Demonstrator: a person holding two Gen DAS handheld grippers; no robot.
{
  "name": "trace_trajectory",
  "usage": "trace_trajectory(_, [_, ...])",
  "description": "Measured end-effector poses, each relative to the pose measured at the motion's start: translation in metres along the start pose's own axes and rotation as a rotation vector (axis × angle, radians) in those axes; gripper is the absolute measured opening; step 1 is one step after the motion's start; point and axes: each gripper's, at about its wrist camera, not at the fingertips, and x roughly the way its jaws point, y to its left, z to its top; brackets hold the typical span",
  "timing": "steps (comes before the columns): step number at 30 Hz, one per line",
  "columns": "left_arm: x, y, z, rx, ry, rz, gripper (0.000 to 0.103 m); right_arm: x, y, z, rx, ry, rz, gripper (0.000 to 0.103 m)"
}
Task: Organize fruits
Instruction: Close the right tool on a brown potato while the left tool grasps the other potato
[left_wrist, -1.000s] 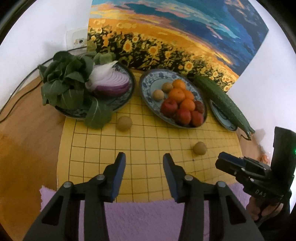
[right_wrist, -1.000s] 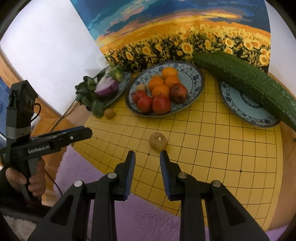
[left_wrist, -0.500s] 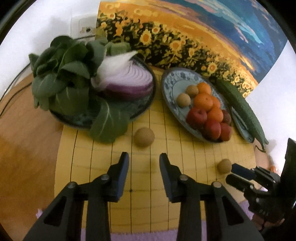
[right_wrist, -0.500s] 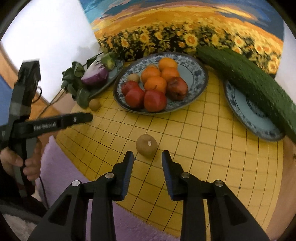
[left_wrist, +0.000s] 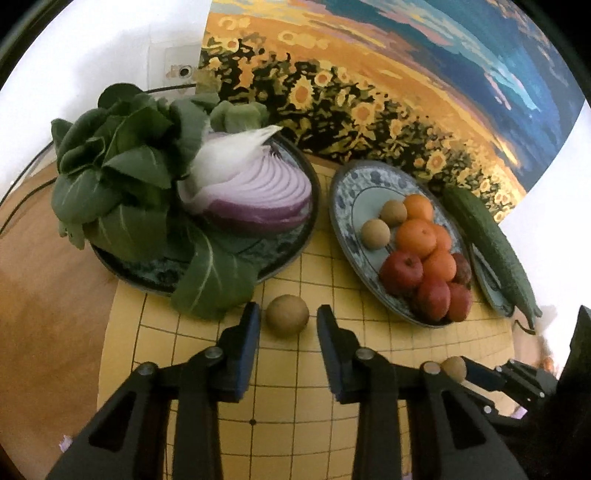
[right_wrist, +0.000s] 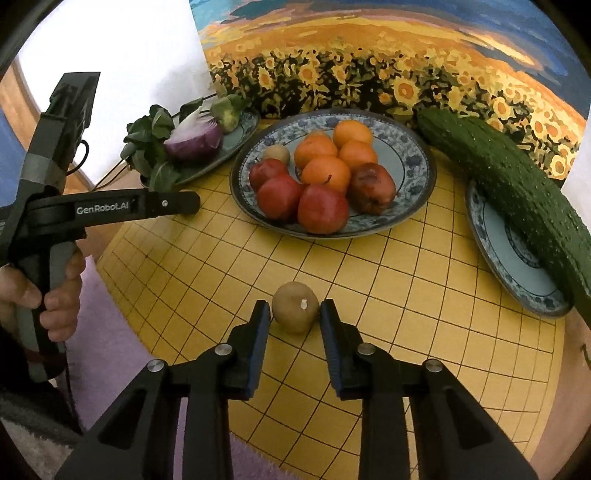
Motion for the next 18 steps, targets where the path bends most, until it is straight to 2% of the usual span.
trace_trajectory(2, [0.001, -0.003, -0.001, 0.015, 0.003, -0.002, 0.025, 0.000, -0.001, 0.000, 0.009, 0.000, 0.006, 0.028])
trace_trajectory(10, [-0.001, -0.035, -0.024, 0.180, 0.053, -0.050, 0.025, -0.005, 0.004, -0.008, 0.034, -0.042, 0.016, 0.027])
trace_trajectory(14, [-0.003, -0.043, -0.036, 0.211, 0.082, -0.115, 0.025, -0.007, 0.010, -0.012, 0.015, -0.045, -0.020, 0.027])
trace_trajectory(18, [-0.005, -0.046, -0.045, 0.232, 0.074, -0.123, 0.025, -0.008, 0.017, -0.016, -0.011, -0.053, -0.066, 0.027])
